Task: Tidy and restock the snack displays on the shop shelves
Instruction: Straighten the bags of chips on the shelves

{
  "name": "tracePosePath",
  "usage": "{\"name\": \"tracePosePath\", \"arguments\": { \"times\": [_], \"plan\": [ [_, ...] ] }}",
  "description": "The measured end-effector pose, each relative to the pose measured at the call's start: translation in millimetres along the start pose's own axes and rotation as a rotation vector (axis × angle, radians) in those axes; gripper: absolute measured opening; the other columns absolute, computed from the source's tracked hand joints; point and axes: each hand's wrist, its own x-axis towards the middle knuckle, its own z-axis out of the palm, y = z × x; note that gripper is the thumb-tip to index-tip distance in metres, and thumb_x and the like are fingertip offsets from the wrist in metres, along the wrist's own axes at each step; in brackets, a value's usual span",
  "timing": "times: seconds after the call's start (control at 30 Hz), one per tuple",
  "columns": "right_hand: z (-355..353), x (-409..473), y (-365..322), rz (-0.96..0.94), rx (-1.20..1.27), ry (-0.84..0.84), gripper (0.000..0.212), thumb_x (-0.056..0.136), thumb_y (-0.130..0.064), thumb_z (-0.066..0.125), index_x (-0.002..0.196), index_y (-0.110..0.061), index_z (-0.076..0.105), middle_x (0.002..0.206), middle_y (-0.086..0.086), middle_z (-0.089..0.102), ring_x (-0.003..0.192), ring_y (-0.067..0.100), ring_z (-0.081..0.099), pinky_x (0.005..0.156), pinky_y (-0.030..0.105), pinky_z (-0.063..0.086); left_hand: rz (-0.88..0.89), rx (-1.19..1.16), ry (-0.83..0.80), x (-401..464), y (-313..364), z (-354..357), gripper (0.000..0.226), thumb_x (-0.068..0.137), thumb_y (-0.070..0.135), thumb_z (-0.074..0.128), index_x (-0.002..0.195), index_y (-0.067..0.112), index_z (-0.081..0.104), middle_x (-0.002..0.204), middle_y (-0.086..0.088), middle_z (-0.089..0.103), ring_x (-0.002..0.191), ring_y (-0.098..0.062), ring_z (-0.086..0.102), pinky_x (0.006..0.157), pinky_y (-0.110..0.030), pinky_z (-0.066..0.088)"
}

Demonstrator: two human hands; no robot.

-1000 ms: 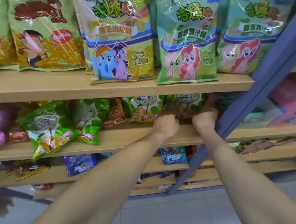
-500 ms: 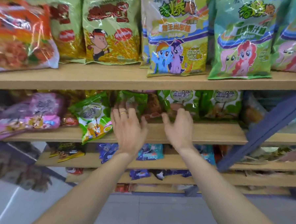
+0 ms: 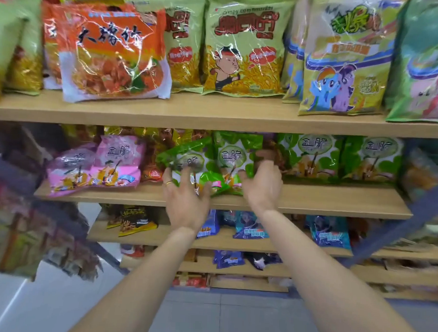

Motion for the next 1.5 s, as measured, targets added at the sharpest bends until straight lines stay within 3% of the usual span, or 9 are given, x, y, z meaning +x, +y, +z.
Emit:
{"name": "tracePosePath", "arguments": {
  "times": [0.23,0.4,0.53,0.87,1.0,1.13,1.23,1.3,1.5],
  "plan": [
    [0,-13,17,-0.025,0.385,-0.099,0.026,0.096,-0.028,0.066,0.112,-0.016,0.05,0.103,0.002,0.064,0.097,0.021,0.063,0.087,0.042,0.053,0.271,-0.262,-0.062,-9,-3,-1,0.058,0.09,0.026,0.079,0.141,0.022,0.052,0.153,-0.003,0.024,0.141,-0.02,0.035,0.112,-0.038,0.041],
    [-8,-14,26,0.069,0.745,-0.101,0.048,0.087,-0.043,0.076,0.124,-0.023,0.051,0.11,-0.004,0.066,0.104,0.01,0.065,0.088,0.028,0.053,0.102,-0.452,-0.169,-6,9,12,0.093,0.082,0.033,0.086,0.154,0.029,0.026,0.156,0.001,0.037,0.146,-0.018,0.04,0.116,-0.037,0.04],
    [-25,-9,49,0.071,0.797,-0.195,0.067,0.076,-0.047,0.085,0.127,-0.023,0.047,0.114,-0.002,0.065,0.106,0.011,0.066,0.087,0.028,0.056,-0.015,-0.526,-0.249,-18,28,22,0.097,0.077,0.03,0.09,0.152,0.022,0.031,0.125,0.026,0.061,0.116,0.003,0.061,0.107,-0.033,0.051],
    [-97,20,134,0.158,1.125,-0.042,0.009,0.097,-0.015,0.064,0.105,-0.018,0.064,0.098,-0.001,0.073,0.092,0.017,0.07,0.084,0.038,0.055,0.265,-0.319,-0.151,-62,129,70,0.098,0.071,0.055,0.088,0.15,0.024,0.039,0.141,0.003,0.038,0.125,-0.014,0.049,0.097,-0.03,0.049],
    [-97,35,154,0.253,0.94,-0.217,0.058,0.084,-0.052,0.076,0.129,-0.024,0.05,0.126,-0.018,0.06,0.118,0.004,0.057,0.105,0.035,0.043,0.195,-0.291,-0.226,-67,138,105,0.092,0.071,0.053,0.089,0.145,0.026,0.043,0.141,-0.003,0.03,0.133,-0.027,0.041,0.107,-0.043,0.046],
    [-96,41,159,0.199,0.817,-0.239,0.081,0.082,-0.034,0.084,0.146,-0.021,0.036,0.126,-0.023,0.052,0.124,0.006,0.051,0.1,0.03,0.047,0.083,-0.33,-0.293,-64,136,113,0.08,0.075,0.066,0.079,0.14,0.035,0.043,0.147,0.003,0.023,0.136,-0.018,0.033,0.108,-0.034,0.041],
    [-101,47,173,0.247,0.856,-0.237,0.099,0.077,-0.033,0.088,0.154,-0.023,0.027,0.138,-0.014,0.052,0.121,0.01,0.055,0.087,0.031,0.055,-0.016,-0.39,-0.334,-59,136,109,0.071,0.088,0.082,0.047,0.141,0.034,0.044,0.16,-0.002,0.021,0.15,-0.025,0.022,0.118,-0.054,0.034],
    [-111,53,186,0.262,0.851,-0.237,0.115,0.067,-0.042,0.093,0.157,-0.025,0.024,0.149,-0.01,0.045,0.133,0.014,0.049,0.097,0.04,0.055,-0.054,-0.391,-0.31,-54,134,104,0.062,0.098,0.073,0.034,0.137,0.027,0.049,0.163,-0.012,0.026,0.155,-0.023,0.011,0.124,-0.052,0.019],
    [-135,76,194,0.216,0.829,-0.038,0.069,0.076,-0.023,0.089,0.131,-0.01,0.051,0.123,0.003,0.068,0.113,0.017,0.066,0.082,0.026,0.057,-0.01,0.016,-0.315,-14,112,85,0.043,0.102,0.041,0.057,0.125,0.005,0.06,0.124,-0.016,0.058,0.126,-0.037,0.049,0.108,-0.041,0.04]
  ]
}}
